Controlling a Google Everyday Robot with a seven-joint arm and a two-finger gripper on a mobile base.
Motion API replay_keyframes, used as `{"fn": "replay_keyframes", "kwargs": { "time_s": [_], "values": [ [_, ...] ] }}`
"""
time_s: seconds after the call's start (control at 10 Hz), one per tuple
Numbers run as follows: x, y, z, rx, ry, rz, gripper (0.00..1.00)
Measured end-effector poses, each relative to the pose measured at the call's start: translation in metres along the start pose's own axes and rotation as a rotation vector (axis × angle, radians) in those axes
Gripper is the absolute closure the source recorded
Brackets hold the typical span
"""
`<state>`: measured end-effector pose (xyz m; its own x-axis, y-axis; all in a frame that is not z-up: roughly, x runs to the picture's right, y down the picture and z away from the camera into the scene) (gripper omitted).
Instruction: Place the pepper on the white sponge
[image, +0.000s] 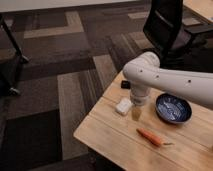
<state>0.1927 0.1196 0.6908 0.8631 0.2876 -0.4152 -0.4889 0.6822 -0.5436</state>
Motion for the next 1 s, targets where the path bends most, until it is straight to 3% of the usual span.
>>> {"fn": "replay_keyframes", "kwargs": {
  "time_s": [0.2, 0.3, 0.4, 1.0],
  "values": [
    [0.012, 0.007, 0.017, -0.029, 0.022, 0.002, 0.35],
    [0.022, 0.013, 0.026, -0.049, 0.049, 0.003, 0.35],
    [0.032, 0.023, 0.036, -0.082, 0.102, 0.003, 0.35],
    [0.032, 0.025, 0.038, -0.087, 0.107, 0.005, 0.35]
  ]
}}
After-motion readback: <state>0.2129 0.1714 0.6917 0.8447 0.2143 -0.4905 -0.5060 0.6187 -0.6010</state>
